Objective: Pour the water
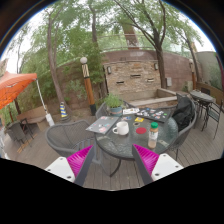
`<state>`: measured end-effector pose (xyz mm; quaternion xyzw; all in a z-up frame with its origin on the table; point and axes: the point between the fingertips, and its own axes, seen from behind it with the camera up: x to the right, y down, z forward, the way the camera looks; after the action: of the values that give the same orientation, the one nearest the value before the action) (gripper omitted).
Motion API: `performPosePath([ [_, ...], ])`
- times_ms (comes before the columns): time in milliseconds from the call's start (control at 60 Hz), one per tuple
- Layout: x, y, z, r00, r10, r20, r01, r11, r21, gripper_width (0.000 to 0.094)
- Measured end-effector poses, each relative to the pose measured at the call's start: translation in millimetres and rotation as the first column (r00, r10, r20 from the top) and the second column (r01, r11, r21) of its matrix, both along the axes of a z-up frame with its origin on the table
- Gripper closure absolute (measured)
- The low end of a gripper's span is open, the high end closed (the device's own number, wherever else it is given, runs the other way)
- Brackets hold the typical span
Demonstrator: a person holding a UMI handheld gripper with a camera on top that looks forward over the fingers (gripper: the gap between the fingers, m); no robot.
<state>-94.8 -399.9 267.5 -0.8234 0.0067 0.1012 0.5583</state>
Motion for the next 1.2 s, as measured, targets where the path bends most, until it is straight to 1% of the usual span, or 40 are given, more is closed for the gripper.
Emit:
performPosePath([
  [167,28,1,-3,0.999,-0.05,-0.018,0.049,0.999,-0.022,0.0107],
  [317,62,19,-30,0.995,-0.095,-0.011,0.095,0.994,-0.048,0.0106],
  [383,82,35,-41,0.994,-0.111,-0.007,0.11,0.993,-0.031,0.0105],
  [400,70,44,-49,0.993,-0.116,-0.002,0.116,0.993,-0.022,0.0104],
  [417,55,43,-46,0.992,-0.124,0.005,0.124,0.992,-0.017,0.0106],
  [433,58,48,-49,0.992,-0.129,0.013,0.129,0.992,-0.012,0.0105],
  [600,140,124,-116,0.976,-0.193,0.105,0.192,0.981,0.013,0.0106],
  [667,168,164,-140,0.97,-0.197,0.142,0.191,0.98,0.055,0.0108],
  [700,177,184,-154,0.969,-0.196,0.151,0.189,0.98,0.06,0.0104],
  [767,184,220,-170,0.975,-0.179,0.129,0.167,0.981,0.097,0.0104],
  [833,185,252,-177,0.984,-0.16,0.085,0.149,0.981,0.124,0.0104],
  [917,186,283,-175,0.989,-0.143,0.046,0.133,0.975,0.177,0.0106],
  [983,183,297,-177,0.991,-0.132,0.034,0.123,0.973,0.194,0.0113],
  [1017,184,304,-174,0.991,-0.127,0.034,0.117,0.97,0.213,0.0131],
  [1050,186,312,-174,0.992,-0.119,0.037,0.107,0.967,0.23,0.0192],
  [1067,184,315,-175,0.993,-0.115,0.041,0.103,0.968,0.23,0.0249],
  [1100,186,319,-181,0.993,-0.11,0.049,0.097,0.97,0.221,0.0424],
  [1117,187,321,-184,0.993,-0.105,0.054,0.091,0.973,0.213,0.0469],
  [1200,187,322,-180,0.992,-0.106,0.065,0.085,0.961,0.261,0.0477],
])
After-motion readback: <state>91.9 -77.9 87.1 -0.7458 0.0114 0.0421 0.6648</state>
